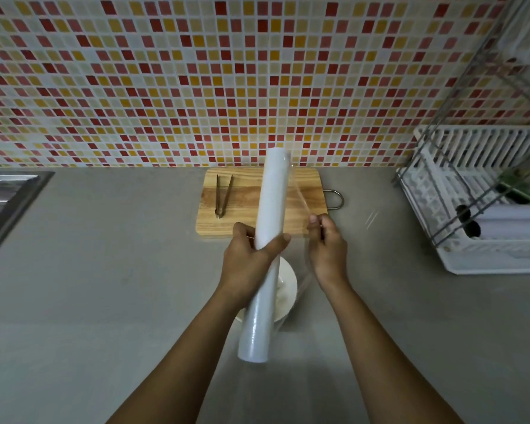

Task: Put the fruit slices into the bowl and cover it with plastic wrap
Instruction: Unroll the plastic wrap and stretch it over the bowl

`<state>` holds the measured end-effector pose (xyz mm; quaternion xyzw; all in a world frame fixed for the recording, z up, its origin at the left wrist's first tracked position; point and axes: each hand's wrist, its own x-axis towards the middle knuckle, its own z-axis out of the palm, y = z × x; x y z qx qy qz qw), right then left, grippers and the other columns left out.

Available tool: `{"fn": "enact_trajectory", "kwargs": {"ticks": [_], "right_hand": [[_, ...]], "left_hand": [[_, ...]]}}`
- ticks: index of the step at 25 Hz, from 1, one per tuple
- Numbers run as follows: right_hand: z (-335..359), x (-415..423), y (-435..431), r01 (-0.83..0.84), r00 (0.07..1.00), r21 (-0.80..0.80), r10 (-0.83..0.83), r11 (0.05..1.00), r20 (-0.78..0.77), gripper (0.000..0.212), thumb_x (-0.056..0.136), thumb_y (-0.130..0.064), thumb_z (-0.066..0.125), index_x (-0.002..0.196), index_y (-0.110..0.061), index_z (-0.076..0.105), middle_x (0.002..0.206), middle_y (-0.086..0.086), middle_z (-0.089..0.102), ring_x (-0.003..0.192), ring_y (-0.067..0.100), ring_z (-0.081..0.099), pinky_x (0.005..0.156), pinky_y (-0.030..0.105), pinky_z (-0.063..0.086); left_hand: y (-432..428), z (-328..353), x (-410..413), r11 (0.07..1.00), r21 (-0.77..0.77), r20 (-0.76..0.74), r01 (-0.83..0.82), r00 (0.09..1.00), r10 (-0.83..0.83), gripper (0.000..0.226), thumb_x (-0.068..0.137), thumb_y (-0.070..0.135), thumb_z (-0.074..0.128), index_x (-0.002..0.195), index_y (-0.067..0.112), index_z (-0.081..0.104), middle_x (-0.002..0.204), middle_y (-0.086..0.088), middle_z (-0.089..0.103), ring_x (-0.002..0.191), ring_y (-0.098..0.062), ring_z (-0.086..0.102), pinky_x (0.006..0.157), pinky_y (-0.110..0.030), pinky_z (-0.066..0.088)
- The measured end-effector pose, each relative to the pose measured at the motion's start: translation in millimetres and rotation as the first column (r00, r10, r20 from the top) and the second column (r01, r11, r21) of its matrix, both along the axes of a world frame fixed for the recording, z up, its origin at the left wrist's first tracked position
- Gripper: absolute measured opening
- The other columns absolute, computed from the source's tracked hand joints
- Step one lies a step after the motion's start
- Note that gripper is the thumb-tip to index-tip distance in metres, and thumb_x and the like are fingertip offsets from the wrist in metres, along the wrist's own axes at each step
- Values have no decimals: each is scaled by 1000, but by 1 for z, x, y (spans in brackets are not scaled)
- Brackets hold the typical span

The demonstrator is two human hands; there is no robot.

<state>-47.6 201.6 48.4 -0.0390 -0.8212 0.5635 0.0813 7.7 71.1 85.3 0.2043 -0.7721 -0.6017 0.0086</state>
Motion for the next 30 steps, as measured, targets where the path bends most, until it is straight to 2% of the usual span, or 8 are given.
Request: {"fn": "enact_trajectory", "kwargs": {"ticks": [3,5,10,13,16,23,27,30], "right_hand": [[-5,-2,7,-4,1000,17,4,1000,13,28,96,-33,45,84,-10,58,62,-5,54,53,6,46,50,17,33],[-8,-4,10,-20,1000,37,20,999,21,29,95,-35,45,85,-12,58,63,-3,55,54,7,47,51,11,34],[-7,-9,10,-46,999,26,45,999,21,30,92,-48,41,79,-24,55,60,-6,53,54,3,46,52,12,36],[10,-13,7,-164,952,-204,209,965,222,44,84,-68,27,84,-38,60,68,-12,63,60,4,60,50,18,44],[32,-25,-4,-182,898,-387,313,904,308,61,85,-70,13,92,-36,63,86,-7,68,78,12,64,69,27,43],[80,-52,-16,5,948,-540,168,842,269,19,90,-45,52,86,-30,63,91,-9,70,90,11,66,76,30,51],[86,-51,-17,78,977,-575,52,814,206,9,89,-31,58,80,-27,61,79,-12,65,65,6,56,61,22,44],[92,-49,-17,100,995,-621,-80,778,60,10,93,-27,53,83,-28,55,82,-8,60,65,7,50,52,18,40]], "left_hand": [[-7,-5,2,990,139,90,-8,996,-5,37,75,54,66,86,20,62,83,-4,70,74,-19,67,64,-33,54],[-7,-8,4,977,213,124,0,992,-27,34,79,50,62,82,17,66,77,-4,69,68,-19,67,61,-32,53],[2,-11,5,996,81,42,-25,999,22,28,86,50,53,99,26,61,92,5,67,85,-16,64,73,-34,51],[-1,-2,3,1000,-9,-38,-25,999,24,21,86,50,54,103,37,56,90,19,62,84,-5,61,68,-27,49],[0,2,3,999,-32,-47,11,999,-12,22,88,49,53,106,37,54,89,22,59,85,-4,59,68,-26,47],[4,1,5,957,-290,-181,4,982,-59,43,88,45,57,124,21,55,102,7,60,91,-17,58,73,-28,44],[-2,-1,5,928,-370,-231,-34,971,-57,48,86,44,60,126,17,52,108,2,59,90,-15,55,63,-18,39],[-5,-3,4,932,-357,-207,-66,978,-10,51,87,45,59,127,16,49,112,0,58,90,-13,52,61,-18,38]]}}
